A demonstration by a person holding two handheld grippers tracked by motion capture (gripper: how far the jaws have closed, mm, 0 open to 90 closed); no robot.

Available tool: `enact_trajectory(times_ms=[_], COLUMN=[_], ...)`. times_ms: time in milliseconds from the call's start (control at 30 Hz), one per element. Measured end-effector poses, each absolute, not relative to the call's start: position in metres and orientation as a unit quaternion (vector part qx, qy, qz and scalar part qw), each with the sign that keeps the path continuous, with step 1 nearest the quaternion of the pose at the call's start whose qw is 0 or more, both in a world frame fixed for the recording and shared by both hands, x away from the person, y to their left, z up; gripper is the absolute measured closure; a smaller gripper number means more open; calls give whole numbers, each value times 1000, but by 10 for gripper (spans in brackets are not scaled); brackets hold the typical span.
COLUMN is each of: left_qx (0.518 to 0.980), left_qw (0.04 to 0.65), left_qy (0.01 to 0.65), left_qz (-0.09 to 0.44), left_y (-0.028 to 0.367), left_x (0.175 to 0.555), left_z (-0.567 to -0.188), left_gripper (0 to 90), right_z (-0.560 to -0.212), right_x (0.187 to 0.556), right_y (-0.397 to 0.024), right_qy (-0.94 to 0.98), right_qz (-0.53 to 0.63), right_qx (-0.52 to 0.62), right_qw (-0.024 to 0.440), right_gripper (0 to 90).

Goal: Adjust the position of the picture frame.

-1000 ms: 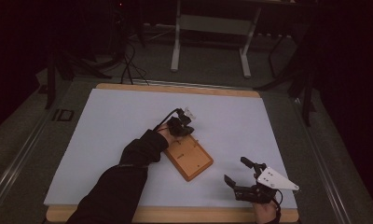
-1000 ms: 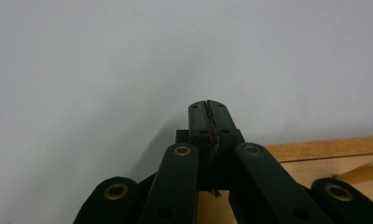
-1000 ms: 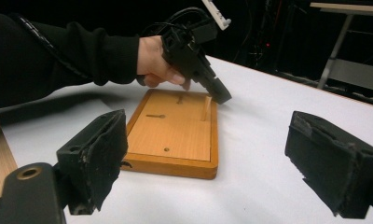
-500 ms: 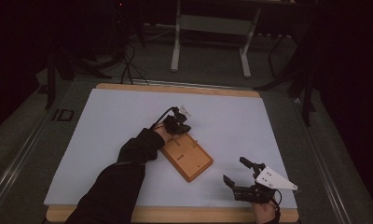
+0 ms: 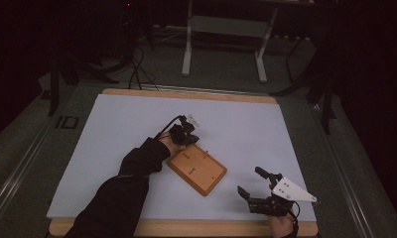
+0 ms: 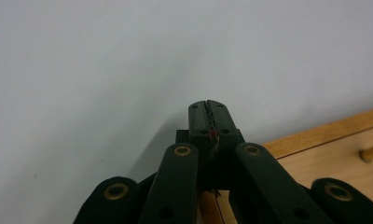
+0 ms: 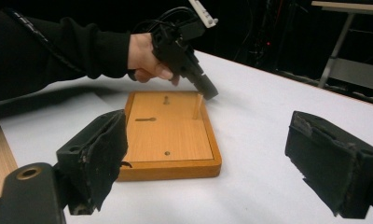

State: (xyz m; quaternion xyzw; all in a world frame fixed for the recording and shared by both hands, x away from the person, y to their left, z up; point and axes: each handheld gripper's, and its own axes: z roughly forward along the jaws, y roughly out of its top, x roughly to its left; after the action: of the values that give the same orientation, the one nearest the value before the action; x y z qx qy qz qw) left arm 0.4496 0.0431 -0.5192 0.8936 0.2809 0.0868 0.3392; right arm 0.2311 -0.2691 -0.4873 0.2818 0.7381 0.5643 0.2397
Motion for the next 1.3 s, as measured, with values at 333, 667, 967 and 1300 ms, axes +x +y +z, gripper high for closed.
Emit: enact_trajectory(times_ms=[333,667,967,1300], left_qx=[896,886,880,890], left_qw=[337,354,390,410], left_qy=[278,286,258,197], left_qz=[81,90,79,33], left_y=[54,65,63,46], left_x=[435,419,367,305], left_z=[-519,-513,-500,-493], left_gripper=[900,900,900,900], right_z=[-488,-487,-487,-487], right_x=[231,231,231,232], right_y=[-268,-268,-267,-267], right_qy=[738,737,738,737], right_qz=[564,563,562,563], right_qx=[282,283,282,285], right_qw=[241,243,243,243], right_gripper=[126,126,125,126])
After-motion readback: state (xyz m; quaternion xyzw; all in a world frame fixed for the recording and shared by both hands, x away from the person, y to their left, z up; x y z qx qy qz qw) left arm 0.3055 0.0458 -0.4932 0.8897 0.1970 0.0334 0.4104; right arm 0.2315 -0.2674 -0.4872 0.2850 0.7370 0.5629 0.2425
